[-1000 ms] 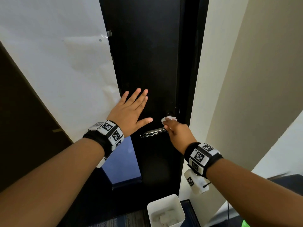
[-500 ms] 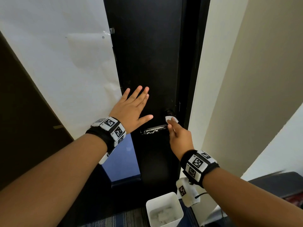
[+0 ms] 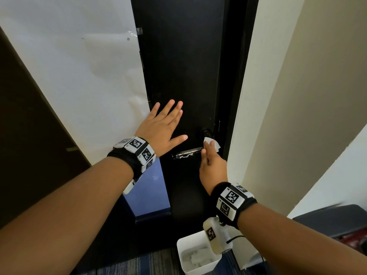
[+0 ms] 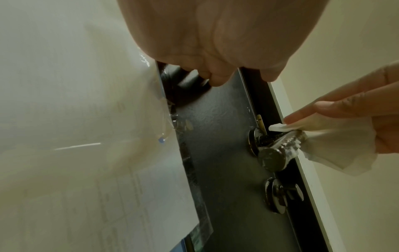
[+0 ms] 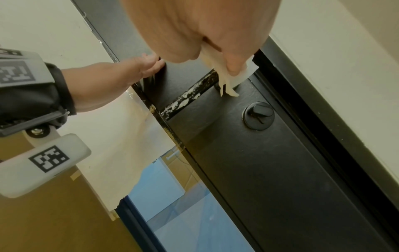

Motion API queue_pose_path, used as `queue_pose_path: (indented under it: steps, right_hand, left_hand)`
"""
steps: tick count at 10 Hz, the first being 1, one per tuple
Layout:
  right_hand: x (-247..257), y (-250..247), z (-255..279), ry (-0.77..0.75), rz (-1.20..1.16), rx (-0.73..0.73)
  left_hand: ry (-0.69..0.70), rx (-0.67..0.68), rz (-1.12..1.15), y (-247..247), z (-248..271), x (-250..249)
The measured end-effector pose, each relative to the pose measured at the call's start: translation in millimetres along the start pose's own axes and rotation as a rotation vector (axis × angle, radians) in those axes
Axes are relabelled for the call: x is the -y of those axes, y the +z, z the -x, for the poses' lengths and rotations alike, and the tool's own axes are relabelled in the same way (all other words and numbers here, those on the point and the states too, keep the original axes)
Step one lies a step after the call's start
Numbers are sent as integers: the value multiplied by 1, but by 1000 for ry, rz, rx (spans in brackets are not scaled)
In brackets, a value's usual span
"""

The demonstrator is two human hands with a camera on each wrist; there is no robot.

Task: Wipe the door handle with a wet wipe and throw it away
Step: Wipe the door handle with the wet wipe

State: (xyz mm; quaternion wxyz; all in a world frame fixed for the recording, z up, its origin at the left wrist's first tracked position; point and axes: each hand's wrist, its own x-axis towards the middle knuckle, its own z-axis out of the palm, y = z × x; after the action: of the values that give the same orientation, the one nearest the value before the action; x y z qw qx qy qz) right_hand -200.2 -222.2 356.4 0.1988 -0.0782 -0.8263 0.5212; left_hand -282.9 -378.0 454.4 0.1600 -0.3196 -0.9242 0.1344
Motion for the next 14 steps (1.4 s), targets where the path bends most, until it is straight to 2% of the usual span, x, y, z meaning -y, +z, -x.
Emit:
queue_pose_path:
  steps: [4,6,7,8,9,10,14]
  right_hand:
    - [5,10,15,6,-18,-8]
    - [9,23,29,-24,-91,65]
    - [10,28,32,-23,-34,9]
    - [12,31,32,87,114,-104]
    - [13,34,30,22,36,-96]
    - [18,35,31,36,-148,-21]
    - [23,39,35,48,-222,22]
  left_hand:
    - [-4,4,-7,-2,0,-1]
    - [1,-5,-14,0,0,1]
    - [-2,-2,-14,1,-1,1]
    - [-2,0,-12,1,-1,1]
    - [1,-2,-15,1,-1,1]
    - [-2,1,-3,1,-1,1]
    - [4,-6,4,0,0,0]
